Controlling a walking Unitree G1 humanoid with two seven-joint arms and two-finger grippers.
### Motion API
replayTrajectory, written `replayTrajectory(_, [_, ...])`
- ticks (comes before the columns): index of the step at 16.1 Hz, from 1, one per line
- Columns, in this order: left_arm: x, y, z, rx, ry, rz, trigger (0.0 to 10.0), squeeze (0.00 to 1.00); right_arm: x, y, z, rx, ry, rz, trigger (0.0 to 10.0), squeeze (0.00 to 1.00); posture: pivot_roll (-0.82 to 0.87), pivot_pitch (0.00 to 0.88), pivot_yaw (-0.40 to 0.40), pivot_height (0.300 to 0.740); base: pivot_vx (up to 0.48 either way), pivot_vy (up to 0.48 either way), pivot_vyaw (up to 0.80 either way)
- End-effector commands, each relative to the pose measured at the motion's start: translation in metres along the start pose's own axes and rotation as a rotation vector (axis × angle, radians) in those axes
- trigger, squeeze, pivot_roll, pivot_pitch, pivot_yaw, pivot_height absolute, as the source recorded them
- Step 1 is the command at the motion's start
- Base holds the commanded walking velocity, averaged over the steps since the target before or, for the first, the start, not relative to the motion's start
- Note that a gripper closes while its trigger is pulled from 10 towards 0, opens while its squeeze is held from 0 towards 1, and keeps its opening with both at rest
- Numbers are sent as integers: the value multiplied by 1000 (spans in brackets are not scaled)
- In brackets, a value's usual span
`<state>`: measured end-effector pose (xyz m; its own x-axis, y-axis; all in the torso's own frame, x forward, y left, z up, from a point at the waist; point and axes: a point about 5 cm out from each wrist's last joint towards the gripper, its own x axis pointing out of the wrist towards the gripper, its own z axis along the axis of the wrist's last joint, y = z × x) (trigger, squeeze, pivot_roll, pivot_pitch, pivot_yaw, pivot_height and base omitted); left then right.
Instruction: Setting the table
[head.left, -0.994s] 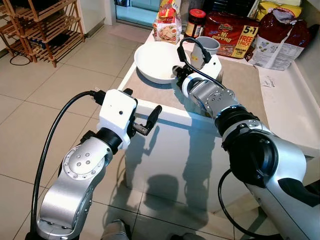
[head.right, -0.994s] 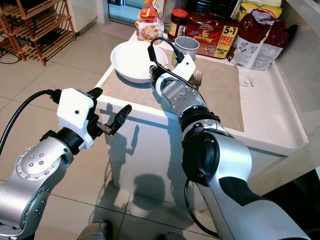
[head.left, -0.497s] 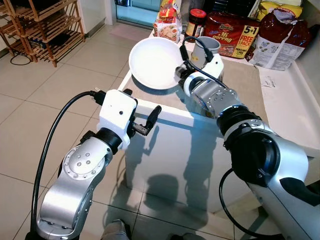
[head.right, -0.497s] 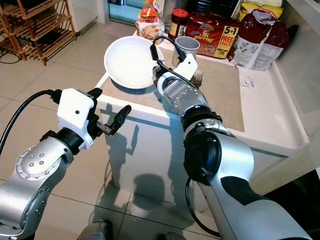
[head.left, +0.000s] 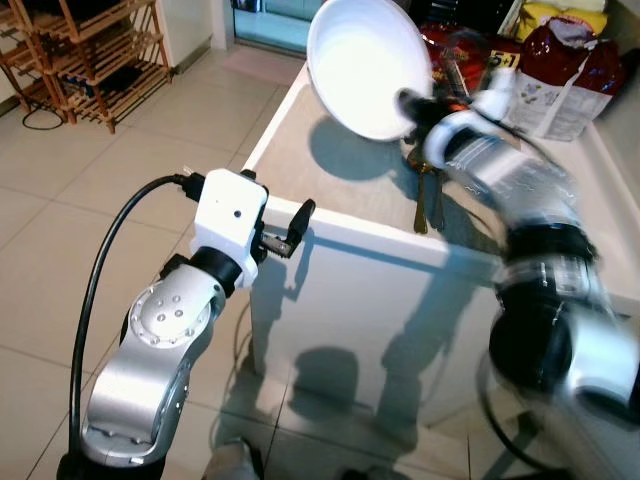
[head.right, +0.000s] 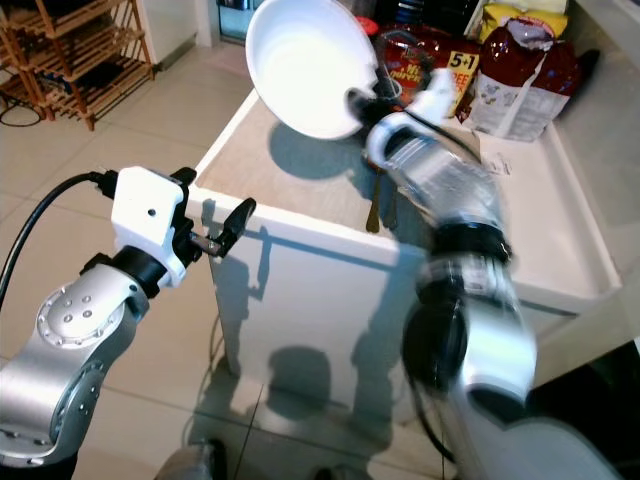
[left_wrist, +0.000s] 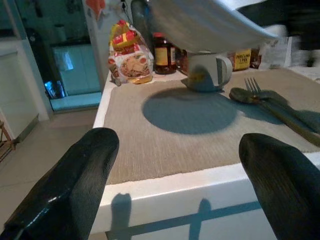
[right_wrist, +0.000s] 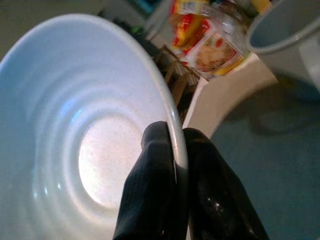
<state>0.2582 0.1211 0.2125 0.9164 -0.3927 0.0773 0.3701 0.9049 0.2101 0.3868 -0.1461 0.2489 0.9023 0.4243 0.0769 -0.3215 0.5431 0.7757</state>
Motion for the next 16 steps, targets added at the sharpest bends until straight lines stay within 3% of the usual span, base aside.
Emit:
replayTrajectory(1, [-1,-1,3,-19,-26,7,10000,0,-14,21,7,-93,-9,74,0,0,21,76,-88,740,0,0,0])
replayTrajectory(2, [-4,0,5,-64,-52,46,10000,0,-36,27,7,-172,-58,86,10000,0,14,79,-88,740,0,0,0])
replayTrajectory(4, [-10,-1,3,-129,-66,61,10000,0,-64,31,2,-354,-102,85,10000,0,9,85,-90,740,0,0,0])
replayTrajectory(6, [-17,-3,-4,-109,-48,41,10000,0,-96,27,-22,-516,-48,104,10000,0,9,88,-89,740,0,0,0])
replayTrajectory(7, [-19,-2,-8,-110,-36,31,10000,0,-106,23,-31,-512,5,106,10000,0,7,94,-78,740,0,0,0])
replayTrajectory(9, [-21,0,-10,-112,-35,29,10000,0,-111,23,-37,-494,62,115,10000,0,5,93,-77,740,0,0,0])
replayTrajectory(12, [-24,6,-13,-22,-11,38,10000,0,-122,18,-46,-591,72,151,10000,0,10,92,-82,740,0,-320,0])
replayTrajectory(14, [-27,7,-16,-14,0,30,10000,0,-127,19,-44,-720,-47,163,10000,0,5,96,-77,740,0,-480,0])
replayTrajectory(16, [-25,6,-16,-9,-3,22,10000,0,-126,10,-45,-657,-56,82,10000,0,7,95,-80,740,0,-480,0])
